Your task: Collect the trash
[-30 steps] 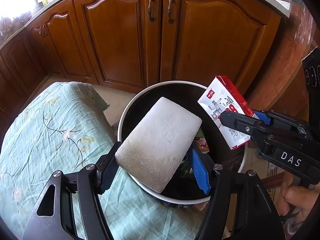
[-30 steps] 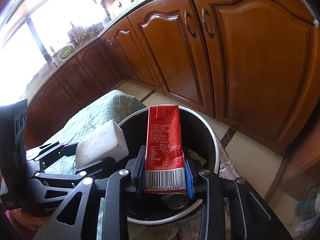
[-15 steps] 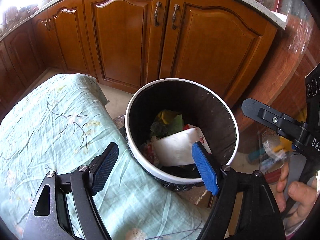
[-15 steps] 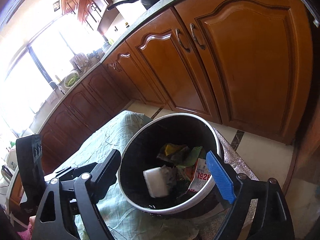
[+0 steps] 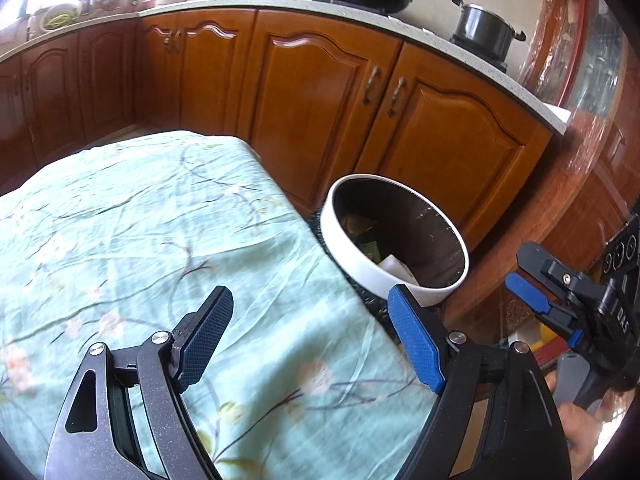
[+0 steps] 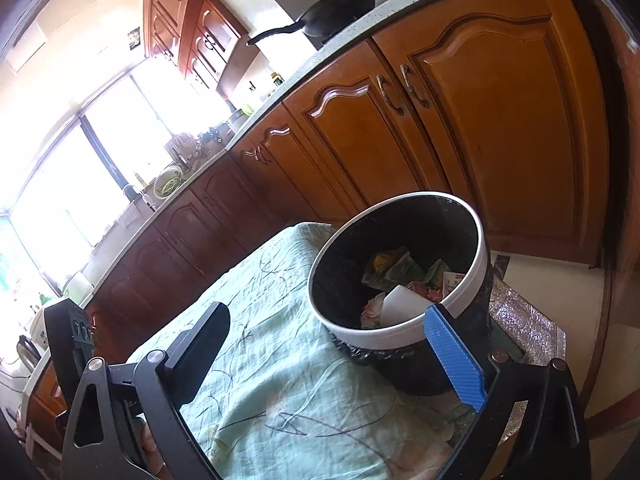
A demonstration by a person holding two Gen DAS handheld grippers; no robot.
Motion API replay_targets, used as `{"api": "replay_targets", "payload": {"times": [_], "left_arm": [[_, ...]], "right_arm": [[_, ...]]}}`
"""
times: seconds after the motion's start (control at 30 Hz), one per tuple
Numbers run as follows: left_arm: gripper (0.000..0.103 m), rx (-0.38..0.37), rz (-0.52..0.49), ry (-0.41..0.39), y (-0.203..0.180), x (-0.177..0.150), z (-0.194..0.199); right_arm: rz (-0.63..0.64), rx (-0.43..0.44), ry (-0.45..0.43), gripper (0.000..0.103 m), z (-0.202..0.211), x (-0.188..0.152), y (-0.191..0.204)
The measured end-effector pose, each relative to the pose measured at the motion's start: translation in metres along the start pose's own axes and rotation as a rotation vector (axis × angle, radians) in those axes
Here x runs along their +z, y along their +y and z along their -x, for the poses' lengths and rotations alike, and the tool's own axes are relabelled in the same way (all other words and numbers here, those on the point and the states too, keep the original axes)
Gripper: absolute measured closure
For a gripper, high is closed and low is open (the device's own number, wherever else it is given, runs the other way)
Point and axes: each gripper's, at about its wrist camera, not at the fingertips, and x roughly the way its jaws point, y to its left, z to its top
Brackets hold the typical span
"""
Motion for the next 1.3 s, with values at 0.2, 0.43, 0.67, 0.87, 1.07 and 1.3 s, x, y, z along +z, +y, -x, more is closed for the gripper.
{"api": "replay_targets", "payload": {"times": [0.2,0.43,0.67,0.87,1.07,1.3], "left_arm": [[0.015,0.052,0.01,-0.075,0.016,-0.016,0.031],[0.012,0.081,-0.009,-0.156,0.03,-0.026,0.067],[0.001,0.078,-0.087,-0.318,0.024,0.001,0.119],[0.0,0.205,-0.094,-0.439,0.023,-0.004,0.141],[0.0,0.256,-0.045,-0.424,0.04,-0.031,0.13],[0.0,0.307,-0.028,-0.404,0.049,-0.058,0.122]], "right_arm": [[0.072,-0.02,-0.078,0.0,0.014,-0.03,0.026],[0.2,-0.074,-0.108,0.0,0.031,-0.038,0.064],[0.404,-0.129,-0.343,0.0,0.079,0.001,0.123],[0.419,-0.13,-0.411,0.0,0.08,-0.013,0.129],[0.401,-0.139,-0.339,0.0,0.052,-0.047,0.11],[0.423,-0.14,-0.286,0.0,0.04,-0.069,0.106]]}}
